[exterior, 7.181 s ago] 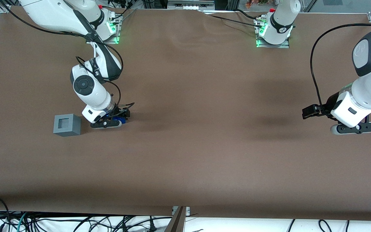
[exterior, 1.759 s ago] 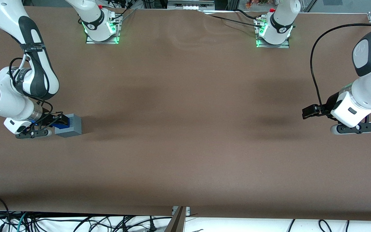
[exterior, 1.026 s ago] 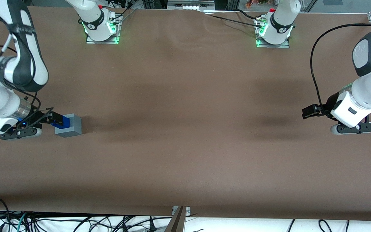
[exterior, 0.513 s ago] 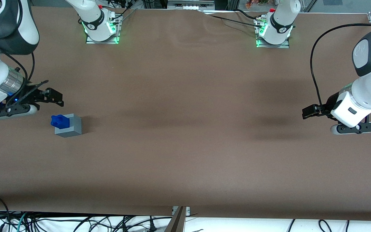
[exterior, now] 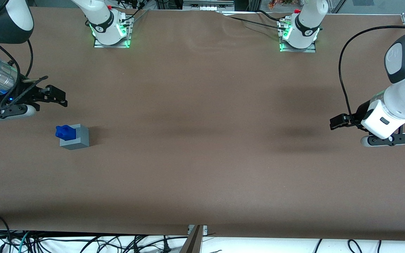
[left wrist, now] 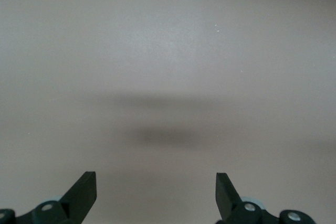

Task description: Insert blue part into gray base with right arm

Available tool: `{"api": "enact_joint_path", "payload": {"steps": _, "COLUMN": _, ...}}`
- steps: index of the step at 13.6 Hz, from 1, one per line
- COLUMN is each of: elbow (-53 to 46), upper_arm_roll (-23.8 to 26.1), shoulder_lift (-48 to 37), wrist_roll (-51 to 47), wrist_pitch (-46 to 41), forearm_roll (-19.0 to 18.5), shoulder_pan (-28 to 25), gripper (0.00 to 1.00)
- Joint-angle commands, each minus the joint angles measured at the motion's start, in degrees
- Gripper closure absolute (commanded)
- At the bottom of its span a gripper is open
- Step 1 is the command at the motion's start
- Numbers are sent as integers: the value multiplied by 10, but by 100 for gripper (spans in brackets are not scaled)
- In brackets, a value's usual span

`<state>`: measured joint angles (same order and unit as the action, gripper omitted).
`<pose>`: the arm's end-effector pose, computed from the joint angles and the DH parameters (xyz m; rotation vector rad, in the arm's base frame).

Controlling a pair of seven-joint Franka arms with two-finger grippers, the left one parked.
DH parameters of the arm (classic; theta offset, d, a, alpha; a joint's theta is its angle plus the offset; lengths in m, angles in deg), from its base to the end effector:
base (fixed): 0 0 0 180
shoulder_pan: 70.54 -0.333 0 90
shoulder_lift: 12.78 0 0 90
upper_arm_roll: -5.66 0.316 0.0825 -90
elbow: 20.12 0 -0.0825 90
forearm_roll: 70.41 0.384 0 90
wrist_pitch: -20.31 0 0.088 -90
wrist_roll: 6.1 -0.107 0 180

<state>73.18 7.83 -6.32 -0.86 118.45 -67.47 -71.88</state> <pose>0.5936 0.0402 0.5447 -3.0779 -0.2228 0.0422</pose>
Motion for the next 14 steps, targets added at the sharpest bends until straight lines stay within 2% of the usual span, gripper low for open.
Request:
{"api": "enact_joint_path", "payload": {"steps": 1, "elbow": -27, "upper_arm_roll": 0, "shoulder_lift": 2, "wrist_roll": -7, "wrist_pitch": -30, "forearm_roll": -6, "shoulder_pan": 0, "gripper": 1}}
{"api": "enact_joint_path", "payload": {"steps": 3, "elbow": -36, "upper_arm_roll": 0, "shoulder_lift": 3, "wrist_roll": -5, "wrist_pitch": -32, "forearm_roll": -21, "shoulder_pan": 0, "gripper": 1}}
{"api": "enact_joint_path", "payload": {"steps": 14, "elbow": -46, "upper_arm_roll": -2, "shoulder_lift": 11, "wrist_roll": -1, "wrist_pitch": -40, "forearm_roll": -21, "shoulder_pan": 2, "gripper": 1}}
